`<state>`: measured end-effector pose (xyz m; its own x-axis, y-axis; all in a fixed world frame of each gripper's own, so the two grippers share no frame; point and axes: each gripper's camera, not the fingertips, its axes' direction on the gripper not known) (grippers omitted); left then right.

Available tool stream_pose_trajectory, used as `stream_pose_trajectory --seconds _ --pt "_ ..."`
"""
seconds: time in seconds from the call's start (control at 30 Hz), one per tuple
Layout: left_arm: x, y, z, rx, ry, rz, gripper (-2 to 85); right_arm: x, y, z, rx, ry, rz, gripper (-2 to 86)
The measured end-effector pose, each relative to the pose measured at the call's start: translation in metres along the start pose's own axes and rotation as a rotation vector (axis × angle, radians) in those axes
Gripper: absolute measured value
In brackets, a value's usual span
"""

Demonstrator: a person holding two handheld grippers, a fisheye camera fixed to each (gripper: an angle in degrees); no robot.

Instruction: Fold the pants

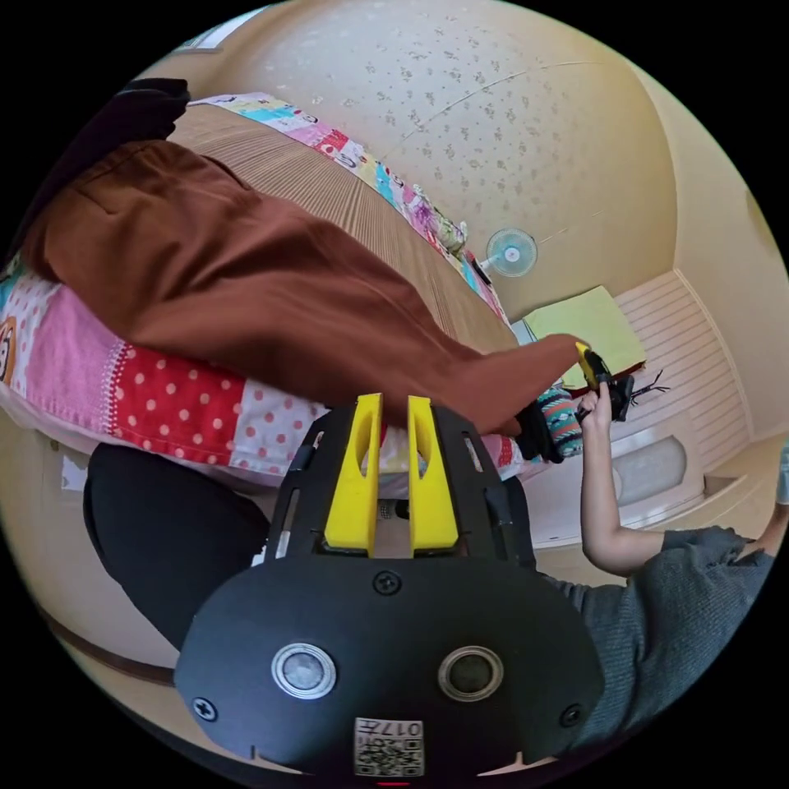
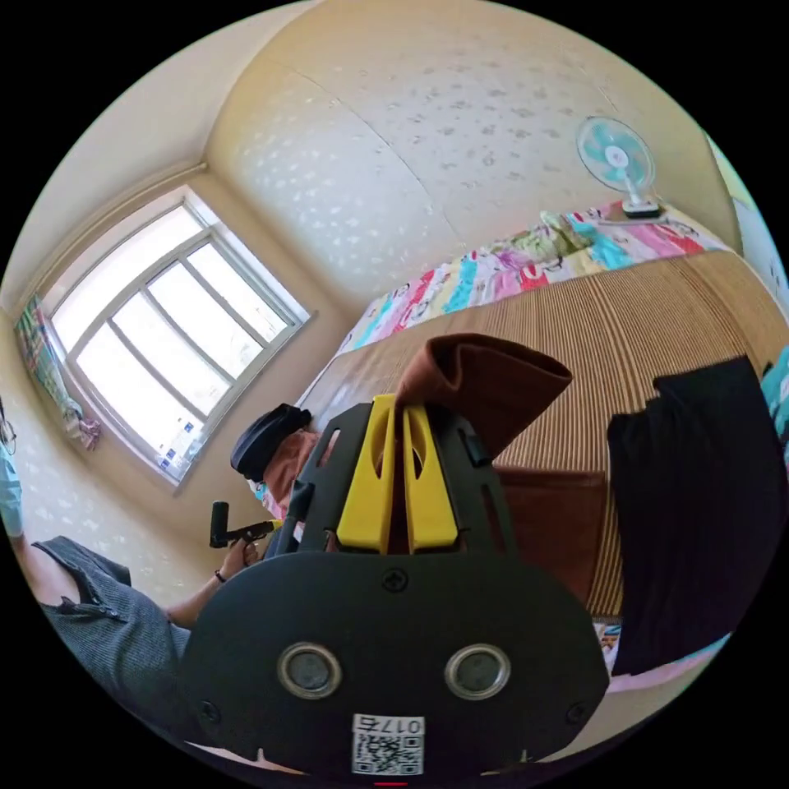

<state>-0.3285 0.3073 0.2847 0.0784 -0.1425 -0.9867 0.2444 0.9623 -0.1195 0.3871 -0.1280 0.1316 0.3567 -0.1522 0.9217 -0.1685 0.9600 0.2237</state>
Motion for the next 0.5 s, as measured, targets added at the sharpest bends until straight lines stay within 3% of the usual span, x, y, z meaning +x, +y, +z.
stream_pose_trajectory --seconds 0.17,0.27,0.43,0.5 --pt "-0.002 0.009 0.010 -0.031 -0.073 0.017 6.0 0.022 -0.020 -0.042 0.031 0.108 0.063 0.6" --pt "-0.017 0.020 0.017 -0.071 -0.052 -0.021 6.3 0.098 0.033 -0.046 -0.026 0.136 0.246 0.5" --pt "-0.043 0.030 -0.001 0.006 -0.080 -0.103 7.3 0.209 0.165 -0.033 -0.299 0.178 0.556 0.7" --pt "-0.060 0.024 -0.016 0.087 -0.085 -0.158 9.8 0.221 0.199 -0.065 -0.120 0.017 0.622 0.9"
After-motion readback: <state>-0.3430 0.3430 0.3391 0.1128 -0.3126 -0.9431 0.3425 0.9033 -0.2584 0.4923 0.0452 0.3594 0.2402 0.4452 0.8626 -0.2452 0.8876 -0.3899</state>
